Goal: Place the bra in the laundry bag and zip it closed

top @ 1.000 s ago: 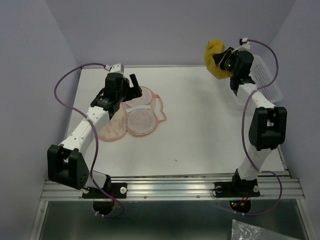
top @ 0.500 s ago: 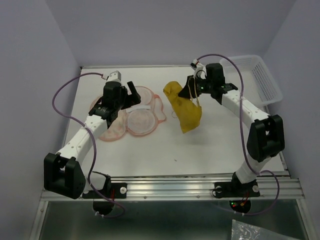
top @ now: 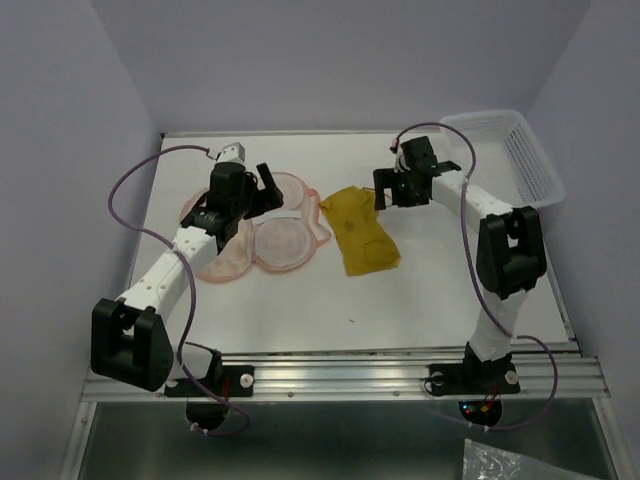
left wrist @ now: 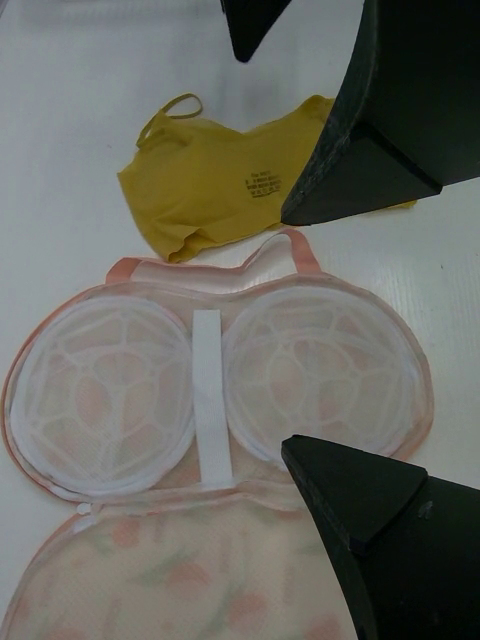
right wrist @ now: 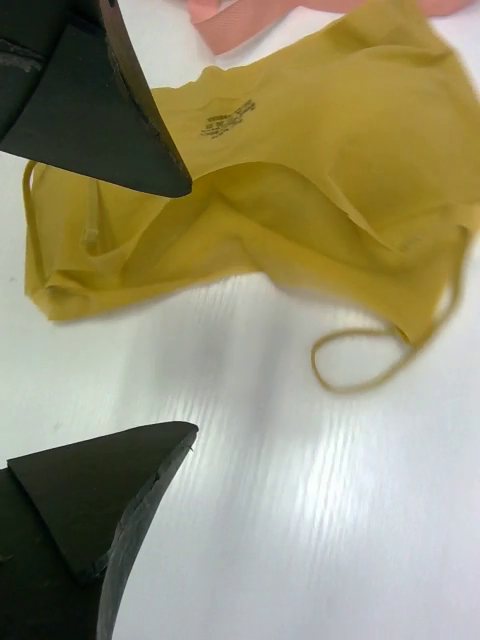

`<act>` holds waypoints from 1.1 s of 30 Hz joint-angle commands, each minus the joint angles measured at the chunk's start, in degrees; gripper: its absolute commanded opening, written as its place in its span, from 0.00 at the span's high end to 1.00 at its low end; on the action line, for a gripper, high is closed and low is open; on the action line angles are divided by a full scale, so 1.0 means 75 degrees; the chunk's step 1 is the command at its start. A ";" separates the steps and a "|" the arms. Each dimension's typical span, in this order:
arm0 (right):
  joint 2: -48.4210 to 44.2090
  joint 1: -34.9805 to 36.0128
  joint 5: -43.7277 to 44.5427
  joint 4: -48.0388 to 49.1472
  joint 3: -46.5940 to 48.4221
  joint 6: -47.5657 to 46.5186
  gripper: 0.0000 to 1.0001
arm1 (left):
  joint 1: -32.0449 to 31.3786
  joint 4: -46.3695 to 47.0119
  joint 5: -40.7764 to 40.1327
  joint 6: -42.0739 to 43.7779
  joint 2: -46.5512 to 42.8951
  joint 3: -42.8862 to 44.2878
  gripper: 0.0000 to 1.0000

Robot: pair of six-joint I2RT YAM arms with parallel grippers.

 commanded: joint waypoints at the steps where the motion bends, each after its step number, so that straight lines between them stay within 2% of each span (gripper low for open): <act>1: -0.1329 0.0016 0.2364 -0.0086 0.0106 -0.0008 0.00 | -0.0102 0.0211 0.0056 0.0176 0.0188 0.0431 0.01; 6: -0.1928 0.0016 0.2790 -0.0298 -0.0599 0.0294 0.00 | -0.0300 0.0258 0.0127 0.0270 0.0692 0.0818 0.01; 8: -0.2278 0.0016 0.2441 -0.0322 -0.0961 0.0378 0.00 | -0.0499 0.0304 0.0138 0.0375 0.1102 0.1169 0.01; 12: -0.2819 0.0121 0.1094 -0.0147 -0.1851 0.0518 0.00 | -0.0828 0.0340 0.0664 0.0609 0.2109 0.2152 0.01; 13: -0.2924 0.0191 0.0442 0.0040 -0.2074 0.0588 0.00 | -0.1003 0.0351 0.0828 0.0644 0.2343 0.2596 0.01; 17: -0.3253 0.0532 -0.0418 0.0497 -0.3106 0.1009 0.00 | -0.1461 0.0176 0.1250 0.0867 0.3864 0.3886 0.01; 22: -0.3523 0.0672 -0.1977 0.1808 -0.4405 0.1643 0.00 | -0.1859 -0.0117 0.1849 0.0926 0.5261 0.5514 0.01; 28: -0.3243 0.0672 -0.1955 0.2372 -0.4725 0.1761 0.00 | -0.2118 -0.0317 0.1931 0.0833 0.6714 0.6490 0.01; 33: -0.2704 0.0672 -0.1793 0.2596 -0.4748 0.2006 0.00 | -0.2118 -0.0164 0.1791 0.0575 0.7115 0.6397 0.01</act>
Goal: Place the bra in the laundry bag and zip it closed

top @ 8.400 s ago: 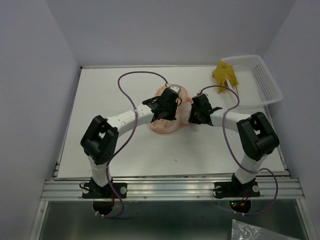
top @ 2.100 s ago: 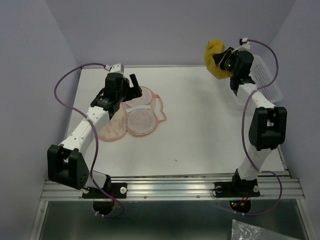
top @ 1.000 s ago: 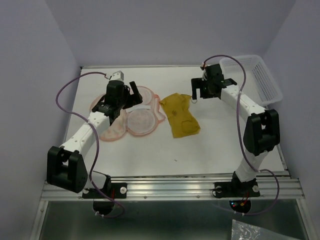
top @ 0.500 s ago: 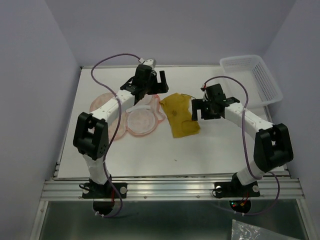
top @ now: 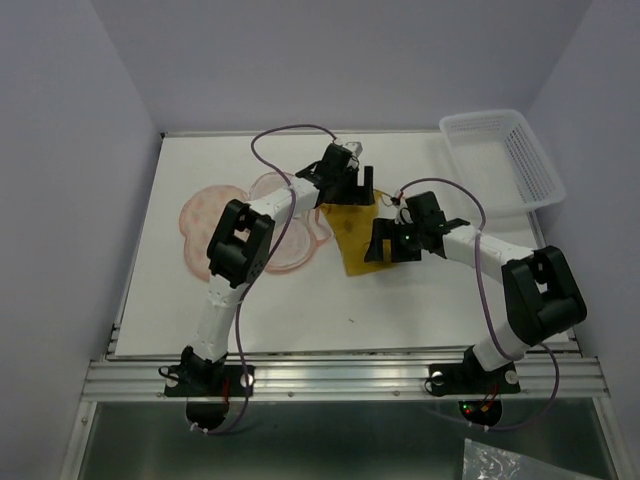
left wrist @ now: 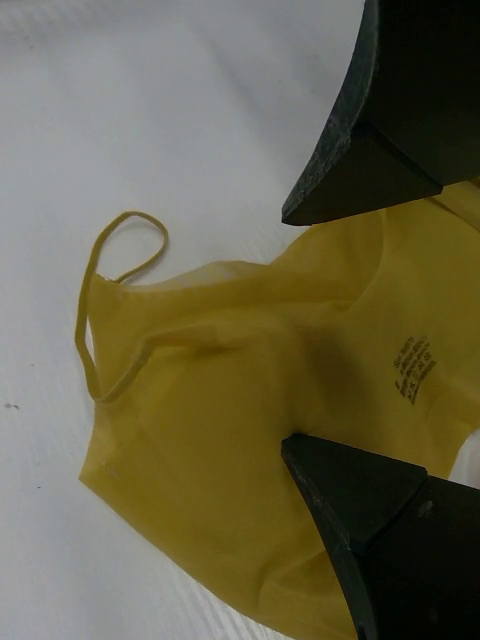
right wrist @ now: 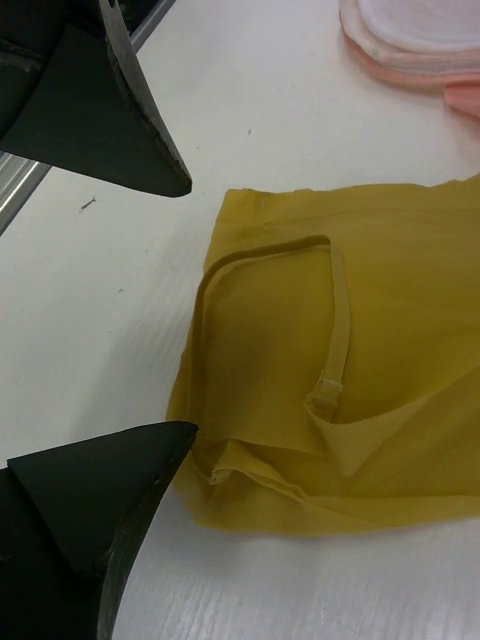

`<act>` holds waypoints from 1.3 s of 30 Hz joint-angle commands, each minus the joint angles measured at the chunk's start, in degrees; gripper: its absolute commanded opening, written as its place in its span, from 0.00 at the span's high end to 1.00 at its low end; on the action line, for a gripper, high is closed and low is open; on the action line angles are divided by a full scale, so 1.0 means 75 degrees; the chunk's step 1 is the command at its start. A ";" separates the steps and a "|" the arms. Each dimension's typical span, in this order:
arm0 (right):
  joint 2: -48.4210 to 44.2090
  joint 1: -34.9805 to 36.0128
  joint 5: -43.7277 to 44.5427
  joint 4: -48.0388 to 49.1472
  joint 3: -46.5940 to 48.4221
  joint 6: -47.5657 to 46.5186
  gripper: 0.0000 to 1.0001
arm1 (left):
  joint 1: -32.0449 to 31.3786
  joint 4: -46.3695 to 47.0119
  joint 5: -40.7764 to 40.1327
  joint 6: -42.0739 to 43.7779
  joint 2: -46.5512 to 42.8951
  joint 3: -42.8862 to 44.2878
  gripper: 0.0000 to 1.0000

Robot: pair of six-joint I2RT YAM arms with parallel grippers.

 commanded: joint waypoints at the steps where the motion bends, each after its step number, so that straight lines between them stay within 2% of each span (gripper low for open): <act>1: 0.0380 -0.0015 0.0175 0.0658 0.0022 0.0308 0.00 | 0.0065 0.0066 -0.0019 -0.0186 0.0042 0.0242 0.01; 7: 0.0650 -0.0202 0.0458 0.0600 0.0069 0.0413 0.00 | 0.0065 0.0253 -0.0358 -0.0514 -0.0226 -0.0857 0.01; 12: 0.0756 -0.1151 0.0528 0.0483 0.0034 0.0449 0.00 | 0.0042 0.0441 -0.0512 -0.0830 -0.0951 -0.1913 0.01; 15: 0.0709 -0.1596 0.0785 0.0273 0.0197 0.0274 0.00 | -0.0191 0.0884 -0.0418 -0.1227 -0.1607 -0.2964 0.01; 19: 0.0627 -0.1668 0.1125 0.0108 0.0420 0.0191 0.00 | -0.0356 0.0922 -0.0394 -0.1312 -0.1937 -0.3122 0.01; 23: 0.0265 -0.1668 0.0776 0.0037 0.0538 0.0121 0.00 | -0.0392 0.0688 -0.0803 -0.1195 -0.2148 -0.2760 0.01; 24: 0.0136 -0.1668 0.0786 0.0037 0.0515 0.0063 0.00 | -0.0404 0.0525 -0.0944 -0.0974 -0.2161 -0.2608 0.01; 27: -0.0601 -0.1668 0.1336 -0.0196 0.0456 0.0132 0.00 | -0.0614 -0.0073 -0.2322 -0.0364 -0.2418 -0.2092 0.01; 30: -0.0919 -0.1668 0.1991 -0.0582 0.0538 0.0401 0.00 | -0.1024 -0.0402 -0.3168 0.0559 -0.2746 -0.2114 0.01; 31: -0.1001 -0.1668 0.2550 -0.0688 0.0596 0.0518 0.00 | -0.1141 -0.0553 -0.3322 0.0772 -0.2805 -0.2137 0.01; 34: -0.1387 -0.1900 0.3548 -0.0981 0.0749 0.0893 0.00 | -0.1633 -0.0625 -0.3546 0.1358 -0.3214 -0.2487 0.01; 38: -0.1576 -0.2474 0.3599 -0.1169 0.0924 0.0930 0.00 | -0.2533 -0.0415 -0.3093 0.1781 -0.3589 -0.3051 0.01; 39: -0.1623 -0.2476 0.3599 -0.1170 0.0948 0.0906 0.00 | -0.2536 -0.0333 -0.3090 0.1863 -0.3648 -0.3133 0.01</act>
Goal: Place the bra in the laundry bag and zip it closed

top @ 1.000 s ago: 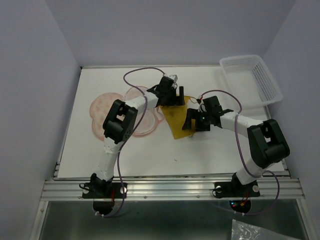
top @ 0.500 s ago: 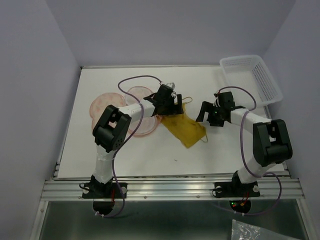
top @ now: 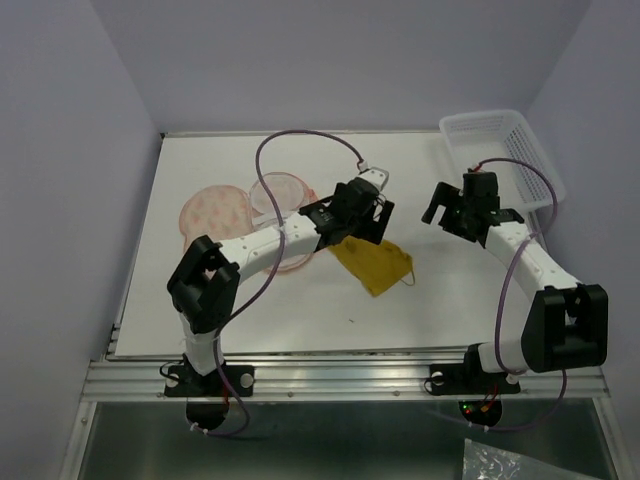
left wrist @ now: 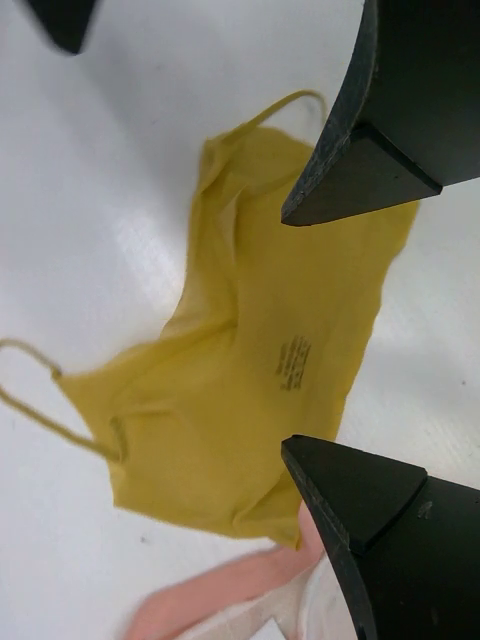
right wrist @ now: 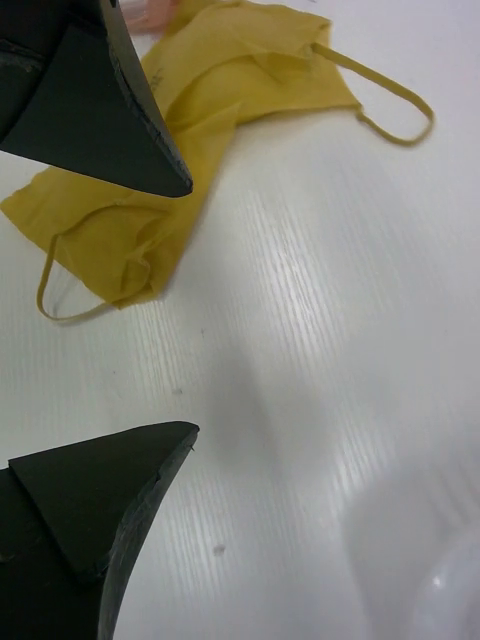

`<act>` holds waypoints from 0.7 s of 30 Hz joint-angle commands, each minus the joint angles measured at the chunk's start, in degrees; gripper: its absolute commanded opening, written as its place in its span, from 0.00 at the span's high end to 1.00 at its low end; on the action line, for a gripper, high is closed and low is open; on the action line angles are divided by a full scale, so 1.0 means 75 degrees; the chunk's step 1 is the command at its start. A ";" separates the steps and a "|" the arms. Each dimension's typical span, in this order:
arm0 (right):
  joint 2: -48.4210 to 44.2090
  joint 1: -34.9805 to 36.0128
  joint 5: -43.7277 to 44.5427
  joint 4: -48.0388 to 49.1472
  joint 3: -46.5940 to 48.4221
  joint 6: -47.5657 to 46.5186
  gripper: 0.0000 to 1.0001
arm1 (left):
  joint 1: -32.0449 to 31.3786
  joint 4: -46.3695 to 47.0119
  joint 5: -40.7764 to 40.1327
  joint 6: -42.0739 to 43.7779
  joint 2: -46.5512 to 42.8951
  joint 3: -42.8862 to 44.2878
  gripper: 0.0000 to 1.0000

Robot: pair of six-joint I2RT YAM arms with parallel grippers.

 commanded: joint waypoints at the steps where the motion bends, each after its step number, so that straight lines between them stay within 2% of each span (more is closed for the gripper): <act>1: -0.0297 -0.0491 0.0719 -0.0339 0.0395 0.0128 0.00 | -0.0888 0.0145 0.0023 0.0986 -0.0499 -0.0528 0.01; 8: -0.0543 -0.0563 0.0567 -0.0398 0.0289 -0.0118 0.00 | -0.1945 0.0111 -0.0153 0.1409 0.0133 -0.0423 0.01; 14: -0.0684 -0.0563 0.0544 -0.0398 0.0196 -0.0154 0.00 | -0.2180 0.0052 0.0139 0.1480 0.0649 -0.0330 0.01; 21: -0.0754 -0.0563 0.0497 -0.0410 0.0184 -0.0165 0.00 | -0.2333 0.0099 0.0597 0.1726 0.1095 -0.0435 0.06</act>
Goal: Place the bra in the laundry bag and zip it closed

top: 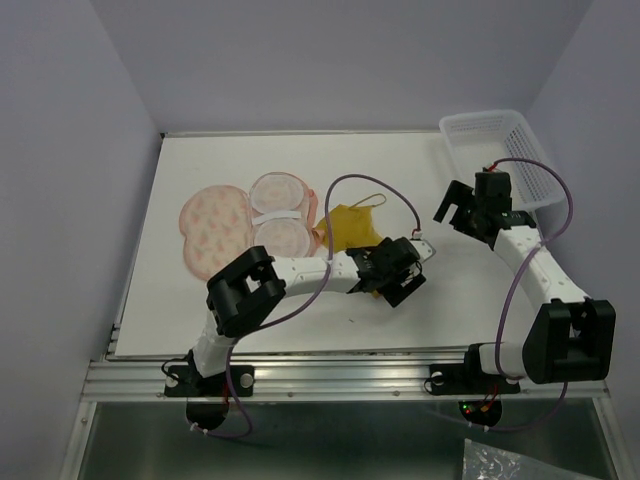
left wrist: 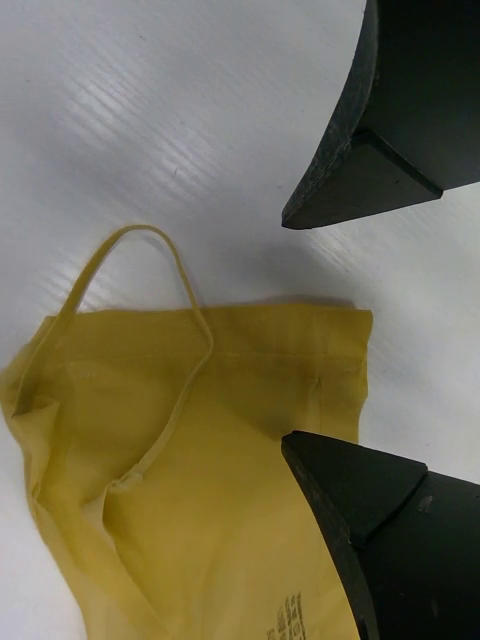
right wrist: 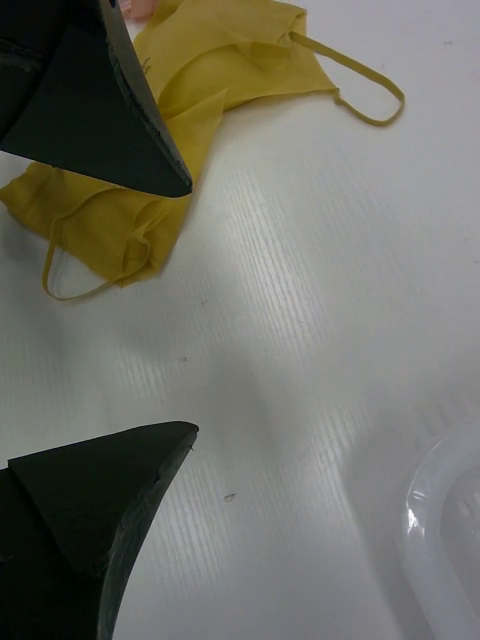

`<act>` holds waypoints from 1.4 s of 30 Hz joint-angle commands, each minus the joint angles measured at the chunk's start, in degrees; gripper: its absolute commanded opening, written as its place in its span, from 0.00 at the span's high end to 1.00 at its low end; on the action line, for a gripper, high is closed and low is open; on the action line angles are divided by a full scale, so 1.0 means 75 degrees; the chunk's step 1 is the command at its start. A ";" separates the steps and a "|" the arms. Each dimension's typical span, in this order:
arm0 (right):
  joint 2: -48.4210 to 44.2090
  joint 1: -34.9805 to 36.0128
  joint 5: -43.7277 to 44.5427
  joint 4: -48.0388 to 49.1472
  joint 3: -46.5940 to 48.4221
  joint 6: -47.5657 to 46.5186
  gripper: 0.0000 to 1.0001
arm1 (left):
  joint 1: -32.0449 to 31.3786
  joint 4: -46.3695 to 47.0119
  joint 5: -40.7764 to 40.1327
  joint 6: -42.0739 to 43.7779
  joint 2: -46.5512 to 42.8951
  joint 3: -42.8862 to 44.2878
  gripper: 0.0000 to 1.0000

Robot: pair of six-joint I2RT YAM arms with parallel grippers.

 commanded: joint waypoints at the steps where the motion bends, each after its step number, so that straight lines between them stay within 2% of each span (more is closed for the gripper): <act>1: -0.0262 -0.0012 0.0022 0.0016 0.0102 -0.0084 0.00 | -0.0109 0.0091 0.0245 0.0223 -0.0012 -0.0079 0.07; 12: -0.0262 -0.0012 -0.0060 0.0016 0.0114 -0.0107 0.00 | -0.0133 -0.0003 -0.0001 0.0070 0.0597 -0.0279 0.25; 17: -0.0320 -0.0012 -0.0095 0.0016 0.0114 -0.0107 0.00 | -0.0133 -0.0155 -0.0282 0.0012 0.0807 -0.0162 0.67; 18: -0.0355 -0.0012 -0.0095 0.0016 0.0126 -0.0119 0.00 | -0.0133 -0.0225 -0.0410 -0.0023 0.0855 -0.0115 0.96; 19: -0.0367 -0.0012 -0.0107 0.0016 0.0126 -0.0119 0.00 | -0.0133 -0.0319 -0.0725 -0.0093 0.0878 -0.0034 1.00; 23: -0.0496 -0.0012 -0.0107 0.0027 0.0102 -0.0142 0.00 | -0.0133 -0.0343 -0.1056 -0.0071 0.0657 0.0084 1.00; 33: -0.1129 -0.0012 -0.0118 0.0273 -0.0108 -0.0213 0.00 | -0.0133 0.0102 -0.1267 0.1053 -0.1686 -0.0044 1.00; 38: -0.1270 -0.0012 -0.0130 0.0332 -0.0167 -0.0201 0.00 | -0.0063 0.0571 -0.1080 0.2225 -0.2553 -0.0524 1.00; 42: -0.1293 -0.0012 -0.0142 0.0344 -0.0191 -0.0178 0.00 | 0.0369 0.0396 -0.0366 0.2706 -0.2953 -0.0455 1.00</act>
